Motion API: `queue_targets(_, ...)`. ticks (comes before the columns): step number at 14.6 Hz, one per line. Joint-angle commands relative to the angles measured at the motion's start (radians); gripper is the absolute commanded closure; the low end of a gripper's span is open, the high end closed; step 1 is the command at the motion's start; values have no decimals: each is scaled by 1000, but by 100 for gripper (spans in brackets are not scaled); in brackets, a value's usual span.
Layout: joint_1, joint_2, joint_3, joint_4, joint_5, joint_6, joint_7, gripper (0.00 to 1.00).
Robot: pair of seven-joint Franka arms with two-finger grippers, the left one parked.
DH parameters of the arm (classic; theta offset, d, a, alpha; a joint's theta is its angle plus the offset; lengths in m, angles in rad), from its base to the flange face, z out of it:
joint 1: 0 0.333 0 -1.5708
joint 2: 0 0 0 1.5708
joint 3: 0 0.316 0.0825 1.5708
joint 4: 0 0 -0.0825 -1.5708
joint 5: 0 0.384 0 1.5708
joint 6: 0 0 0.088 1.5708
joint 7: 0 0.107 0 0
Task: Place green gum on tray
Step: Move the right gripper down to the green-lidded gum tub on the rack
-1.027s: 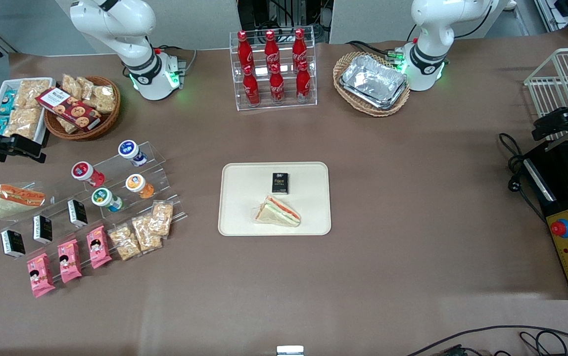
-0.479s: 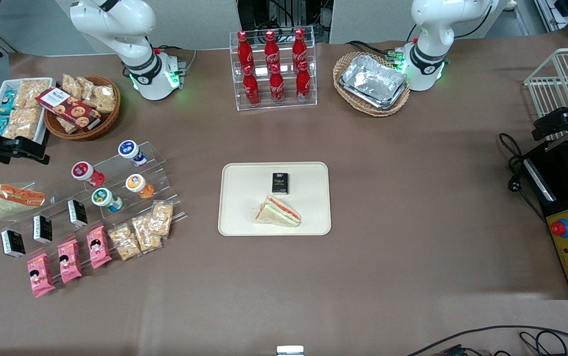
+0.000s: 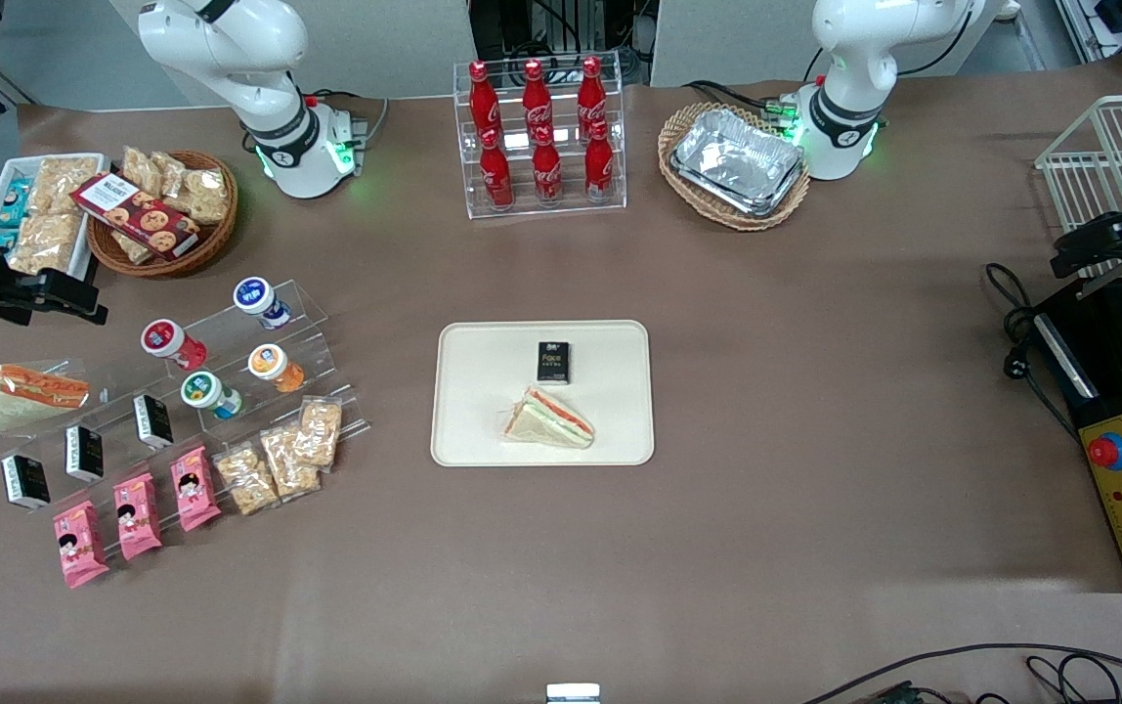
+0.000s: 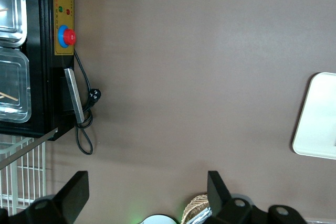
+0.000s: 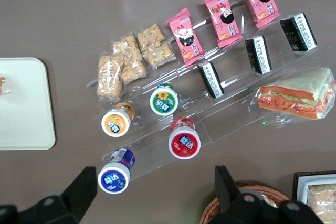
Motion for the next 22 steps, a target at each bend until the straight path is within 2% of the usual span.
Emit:
queue_targets(1,1,-16,-3,-39,14,30,-44,0)
queue_targets(4,1,-27,-3,-134,14,131,-70,0)
queue_targets(10,2,-16,-4,-413,9,498,-137,0)
queue_targets(12,2,7,-4,-467,9,575,-139,0)
queue_targets(22,22,86,-1,-537,11,712,-136,0)
